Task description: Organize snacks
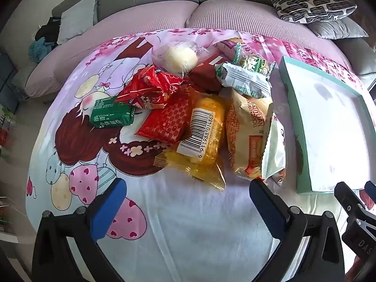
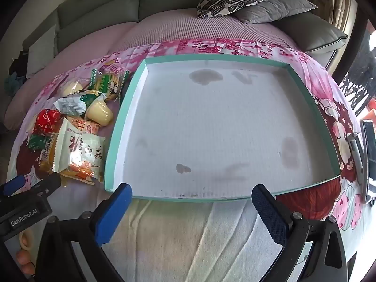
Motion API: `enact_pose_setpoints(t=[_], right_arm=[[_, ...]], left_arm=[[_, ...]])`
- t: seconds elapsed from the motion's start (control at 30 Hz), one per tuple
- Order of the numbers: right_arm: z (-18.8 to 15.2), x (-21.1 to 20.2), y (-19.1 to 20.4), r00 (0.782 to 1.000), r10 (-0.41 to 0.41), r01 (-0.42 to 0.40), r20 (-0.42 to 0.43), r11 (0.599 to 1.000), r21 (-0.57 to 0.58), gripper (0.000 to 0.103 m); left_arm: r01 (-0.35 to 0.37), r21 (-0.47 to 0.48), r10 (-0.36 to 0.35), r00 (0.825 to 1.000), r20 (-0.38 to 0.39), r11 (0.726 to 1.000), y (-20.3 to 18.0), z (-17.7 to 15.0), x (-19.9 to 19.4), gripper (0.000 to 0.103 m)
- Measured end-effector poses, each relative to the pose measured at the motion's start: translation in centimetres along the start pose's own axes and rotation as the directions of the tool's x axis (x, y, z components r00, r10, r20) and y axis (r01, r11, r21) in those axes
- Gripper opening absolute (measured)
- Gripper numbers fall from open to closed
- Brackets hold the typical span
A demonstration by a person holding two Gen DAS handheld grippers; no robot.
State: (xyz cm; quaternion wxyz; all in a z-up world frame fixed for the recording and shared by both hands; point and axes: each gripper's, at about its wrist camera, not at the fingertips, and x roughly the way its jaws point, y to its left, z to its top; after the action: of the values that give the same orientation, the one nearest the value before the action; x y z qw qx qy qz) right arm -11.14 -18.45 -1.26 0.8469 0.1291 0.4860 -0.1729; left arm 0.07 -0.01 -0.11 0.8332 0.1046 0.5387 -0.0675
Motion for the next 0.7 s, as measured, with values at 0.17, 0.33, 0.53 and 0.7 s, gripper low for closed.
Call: enact_pose_setpoints(t=[0.17,0.33,0.53,0.7], right_arm=[[-0.04,-0.03,0.03,1.000,-0.012,0.012,0.000,1.000,-0.002,0.103],[0.09,-0.01,-0.06,1.000,-0.010,0.010,0.002,1.000,0.000,0.103],[-0.01,-0.17,0.06,1.000,-0.006,0.006,0.012,1.000,-0.011,0.103],[0.00,-0.31,0.08,1.000,0.001,0.000,0.020,1.000,-0.020,0.103]], left_arm=[[0.002,-0.007,-0.001,1.000,0.012,1.000,0.14,-0.10,0.17,0.103],[0.001,-0.008,-0.001,1.000,0.005,1.000,-0.41,-0.08,0.00,0.103],[-0.001,0.005,0.001,1.000,0.000,1.000,0.03,0.00,0.18,0.103],[-0.004,0.005,0.004,1.000,0.000,1.000,0.01,-0.04,0.23,0.103]])
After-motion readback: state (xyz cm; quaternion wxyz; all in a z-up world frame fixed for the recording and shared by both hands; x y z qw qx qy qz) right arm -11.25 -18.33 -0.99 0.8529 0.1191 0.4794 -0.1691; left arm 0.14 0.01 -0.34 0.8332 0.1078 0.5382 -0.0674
